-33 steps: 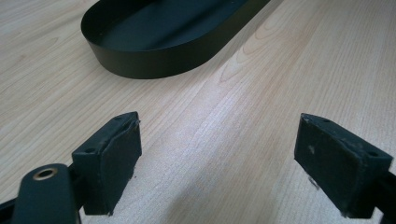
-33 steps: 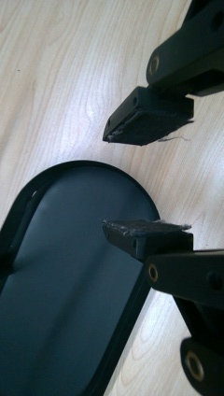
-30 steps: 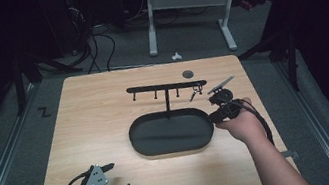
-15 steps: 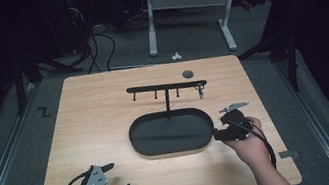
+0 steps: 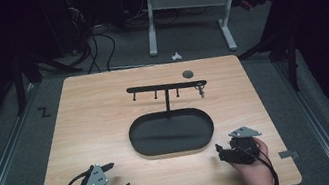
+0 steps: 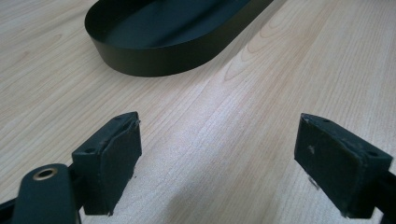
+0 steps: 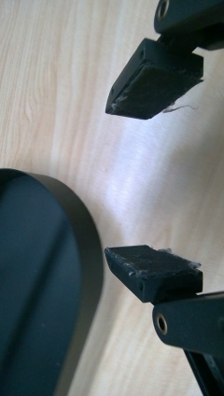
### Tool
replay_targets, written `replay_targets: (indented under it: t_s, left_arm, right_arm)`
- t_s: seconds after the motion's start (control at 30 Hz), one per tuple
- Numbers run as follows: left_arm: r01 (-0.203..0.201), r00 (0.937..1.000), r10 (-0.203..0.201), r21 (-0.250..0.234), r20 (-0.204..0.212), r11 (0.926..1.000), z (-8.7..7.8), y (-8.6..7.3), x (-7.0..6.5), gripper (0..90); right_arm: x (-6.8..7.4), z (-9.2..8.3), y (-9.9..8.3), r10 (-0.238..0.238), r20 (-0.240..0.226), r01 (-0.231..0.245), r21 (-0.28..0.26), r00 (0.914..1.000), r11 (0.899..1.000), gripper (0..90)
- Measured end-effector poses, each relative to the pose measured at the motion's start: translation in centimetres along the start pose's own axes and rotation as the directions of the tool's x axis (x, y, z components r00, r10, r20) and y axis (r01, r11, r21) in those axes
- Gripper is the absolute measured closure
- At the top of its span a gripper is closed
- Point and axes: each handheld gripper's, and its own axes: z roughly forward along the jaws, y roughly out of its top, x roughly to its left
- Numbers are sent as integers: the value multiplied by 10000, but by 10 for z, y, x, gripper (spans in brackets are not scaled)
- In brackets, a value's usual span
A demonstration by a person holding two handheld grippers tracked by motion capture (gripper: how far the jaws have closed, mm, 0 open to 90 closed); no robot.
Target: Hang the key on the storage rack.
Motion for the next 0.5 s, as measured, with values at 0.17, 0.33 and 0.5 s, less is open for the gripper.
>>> replay_targets:
  t_s: [0.17,0.33,0.5]
  left_arm:
    - [-8,10000,8,23,-53,10000,0,0,0,153]
    - [-74,10000,74,27,-27,10000,0,0,-1,153]
    - [-65,10000,65,25,18,10000,0,0,-1,153]
  right_arm:
    - [5,-6,-32,202,280,-176,-915,9994,9956,281]
    - [-3,-16,-36,673,313,-619,-1504,9972,9867,289]
    - [-5,-12,-38,758,248,-718,-1343,9968,9883,288]
